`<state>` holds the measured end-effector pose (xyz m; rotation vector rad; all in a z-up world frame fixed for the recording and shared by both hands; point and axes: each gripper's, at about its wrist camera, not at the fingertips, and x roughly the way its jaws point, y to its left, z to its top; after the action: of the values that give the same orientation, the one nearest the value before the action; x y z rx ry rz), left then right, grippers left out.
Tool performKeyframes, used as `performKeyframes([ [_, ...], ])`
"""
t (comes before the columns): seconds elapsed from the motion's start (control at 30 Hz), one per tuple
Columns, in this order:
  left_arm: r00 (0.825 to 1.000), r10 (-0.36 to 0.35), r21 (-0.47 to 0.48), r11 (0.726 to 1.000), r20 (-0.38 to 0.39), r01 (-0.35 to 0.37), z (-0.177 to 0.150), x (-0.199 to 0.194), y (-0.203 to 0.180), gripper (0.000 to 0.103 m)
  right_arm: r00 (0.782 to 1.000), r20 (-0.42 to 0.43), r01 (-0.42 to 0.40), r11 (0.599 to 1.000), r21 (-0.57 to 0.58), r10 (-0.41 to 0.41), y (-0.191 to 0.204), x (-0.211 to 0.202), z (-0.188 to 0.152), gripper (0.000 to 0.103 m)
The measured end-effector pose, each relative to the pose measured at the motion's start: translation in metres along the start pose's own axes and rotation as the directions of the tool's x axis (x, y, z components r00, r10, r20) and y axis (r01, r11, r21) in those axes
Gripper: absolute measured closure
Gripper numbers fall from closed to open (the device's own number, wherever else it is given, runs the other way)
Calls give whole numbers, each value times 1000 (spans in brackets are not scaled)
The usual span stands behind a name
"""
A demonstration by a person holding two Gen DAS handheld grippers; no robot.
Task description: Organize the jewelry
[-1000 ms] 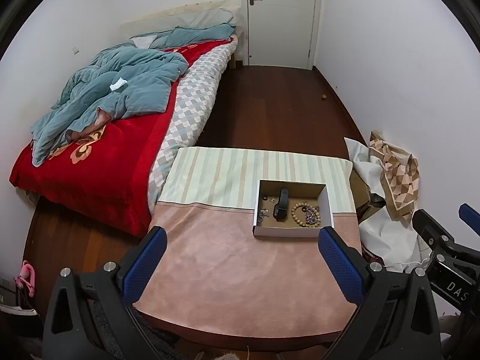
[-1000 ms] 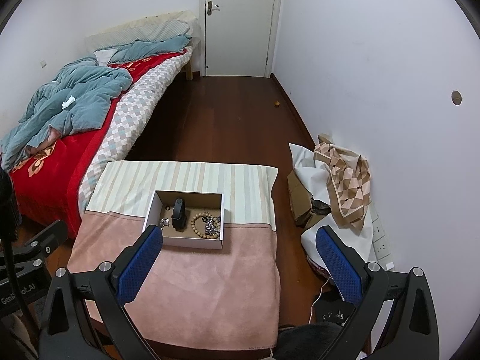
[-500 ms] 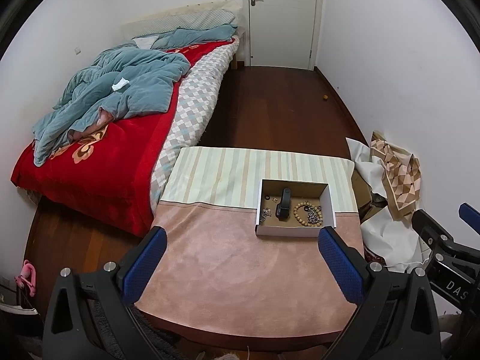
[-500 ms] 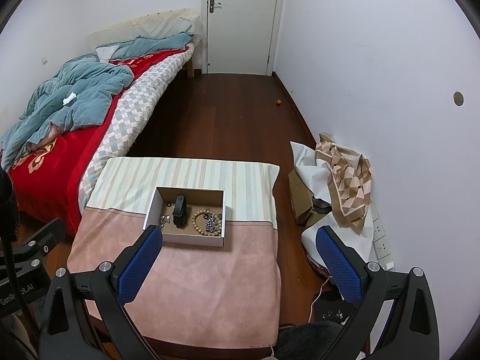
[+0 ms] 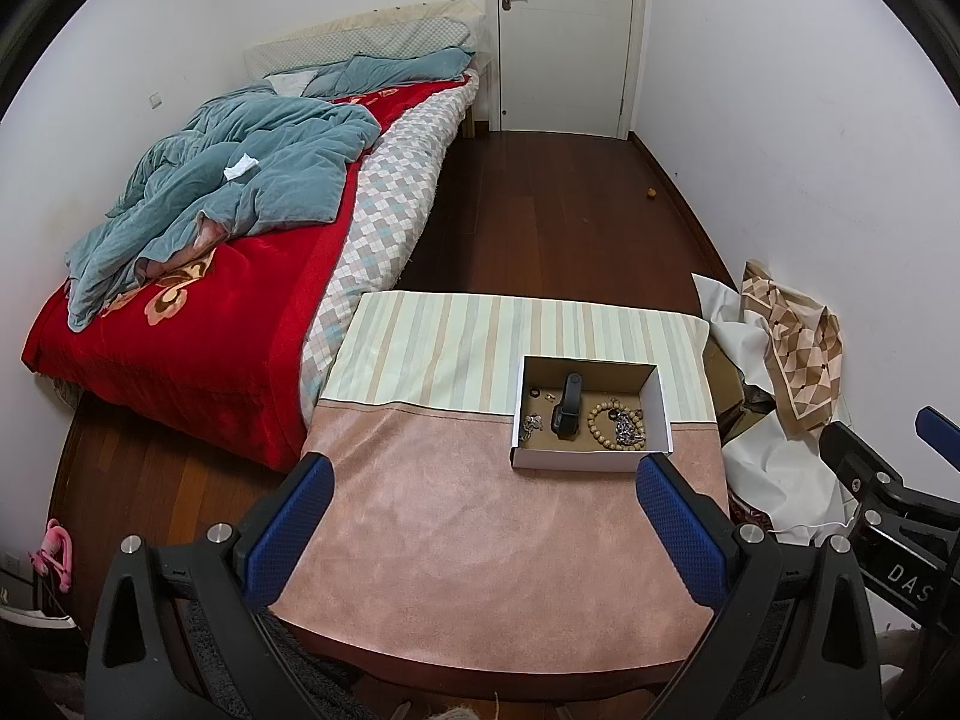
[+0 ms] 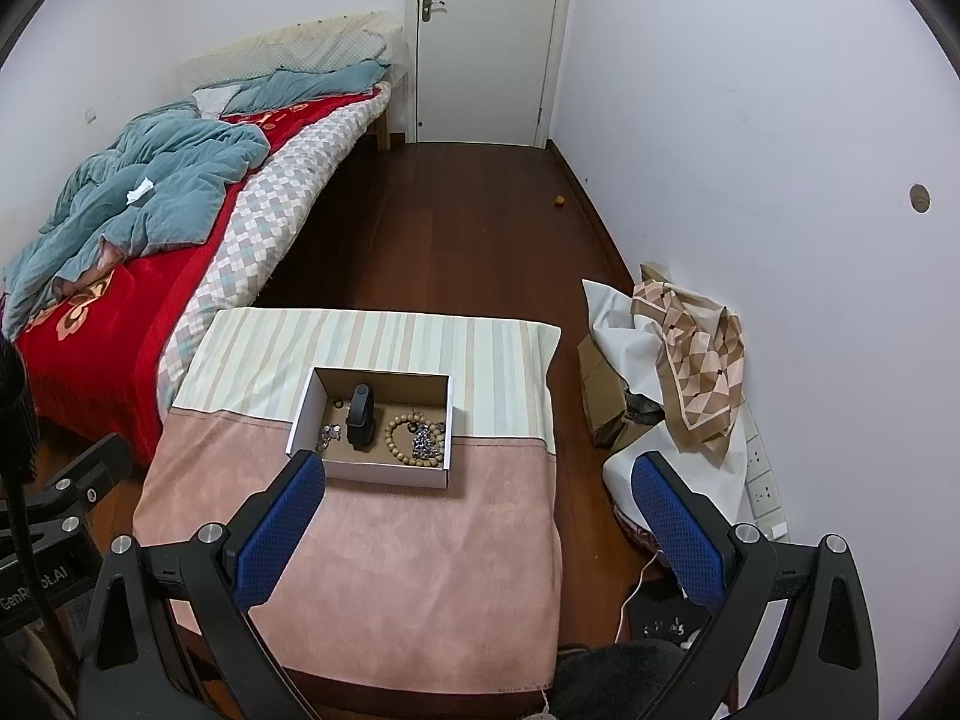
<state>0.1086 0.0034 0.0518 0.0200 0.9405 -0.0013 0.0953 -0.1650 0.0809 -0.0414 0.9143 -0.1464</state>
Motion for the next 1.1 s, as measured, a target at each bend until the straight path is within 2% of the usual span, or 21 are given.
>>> performKeyframes([
  [1.1, 1000, 0, 8, 1000, 7, -1, -3, -2, 0, 0, 1000, -10, -5, 1000, -4, 5, -2, 3, -1, 0],
])
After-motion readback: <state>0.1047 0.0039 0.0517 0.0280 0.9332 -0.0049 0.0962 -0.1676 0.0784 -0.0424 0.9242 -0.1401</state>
